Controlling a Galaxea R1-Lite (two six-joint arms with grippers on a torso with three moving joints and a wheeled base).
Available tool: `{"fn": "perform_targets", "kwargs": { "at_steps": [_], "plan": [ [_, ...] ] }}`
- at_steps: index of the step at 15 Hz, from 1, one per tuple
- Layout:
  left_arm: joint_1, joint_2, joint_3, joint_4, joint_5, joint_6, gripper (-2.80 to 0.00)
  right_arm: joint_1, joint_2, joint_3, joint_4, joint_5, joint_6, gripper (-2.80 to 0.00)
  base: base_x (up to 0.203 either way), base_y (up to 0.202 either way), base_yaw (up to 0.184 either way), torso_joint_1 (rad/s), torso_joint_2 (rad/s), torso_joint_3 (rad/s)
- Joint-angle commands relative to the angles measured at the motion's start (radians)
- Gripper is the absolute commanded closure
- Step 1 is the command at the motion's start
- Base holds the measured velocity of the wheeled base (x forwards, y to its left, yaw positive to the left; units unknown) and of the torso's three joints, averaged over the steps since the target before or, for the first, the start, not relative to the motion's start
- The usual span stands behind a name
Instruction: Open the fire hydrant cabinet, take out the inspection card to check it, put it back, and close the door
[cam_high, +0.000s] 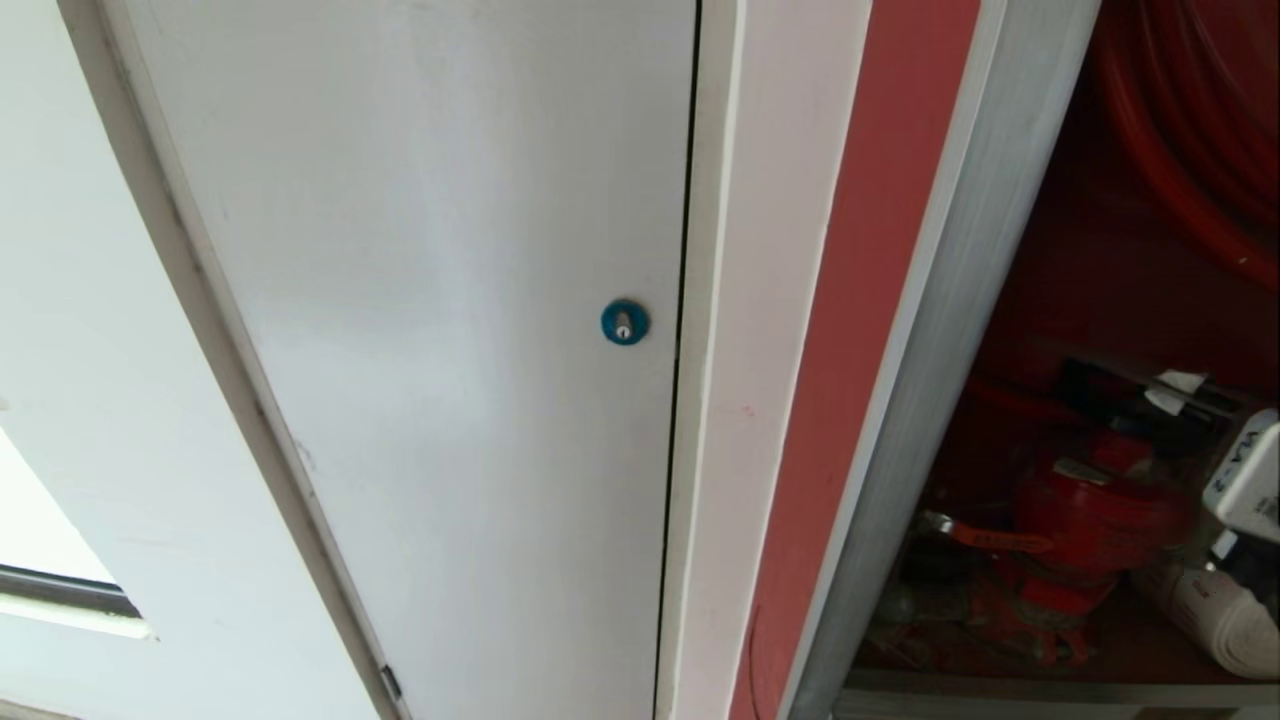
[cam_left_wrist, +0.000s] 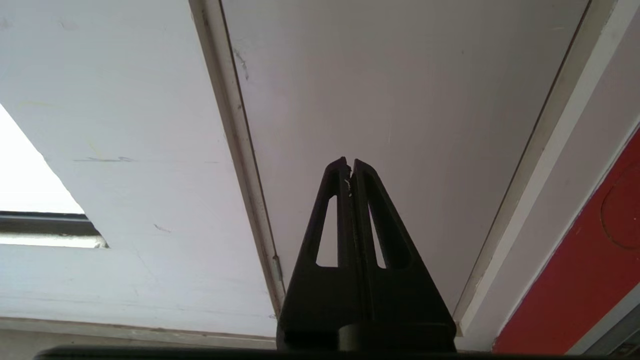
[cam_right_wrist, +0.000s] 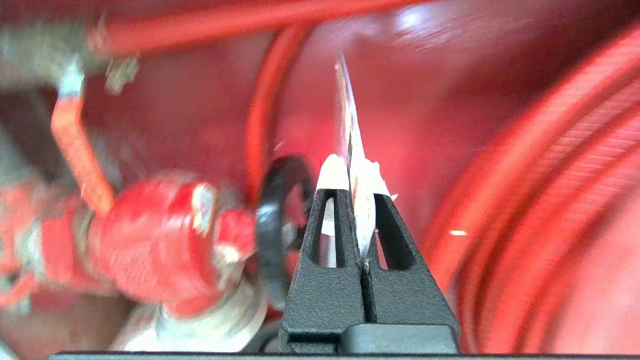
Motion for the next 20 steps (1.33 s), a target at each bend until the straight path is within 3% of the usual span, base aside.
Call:
{"fn": "perform_targets", "kwargs": {
  "at_steps": [1,6,14,18,20],
  "plan": [
    [0.000,0.000,0.014,0.000,0.000,0.000,0.00,0.000,-0.057,-0.030,0.003,0.016,0.003,0.00,0.000,0.000,0.000,0.000,0.00,0.000],
    [0.000,0.000,0.014,0.000,0.000,0.000,0.00,0.000,-0.180,-0.139,0.226,0.017,0.005,0.00,0.000,0.000,0.000,0.000,0.00,0.000],
    [0.000,0.000,0.014,0.000,0.000,0.000,0.00,0.000,-0.265,-0.308,0.398,0.017,0.006,0.00,0.000,0.000,0.000,0.000,0.00,0.000],
    [0.000,0.000,0.014,0.000,0.000,0.000,0.00,0.000,-0.306,-0.402,0.532,0.019,0.055,0.00,0.000,0.000,0.000,0.000,0.00,0.000],
    [0.000,0.000,0.014,0.000,0.000,0.000,0.00,0.000,-0.313,-0.467,0.629,0.032,0.124,0.00,0.000,0.000,0.000,0.000,0.00,0.000]
  ]
}}
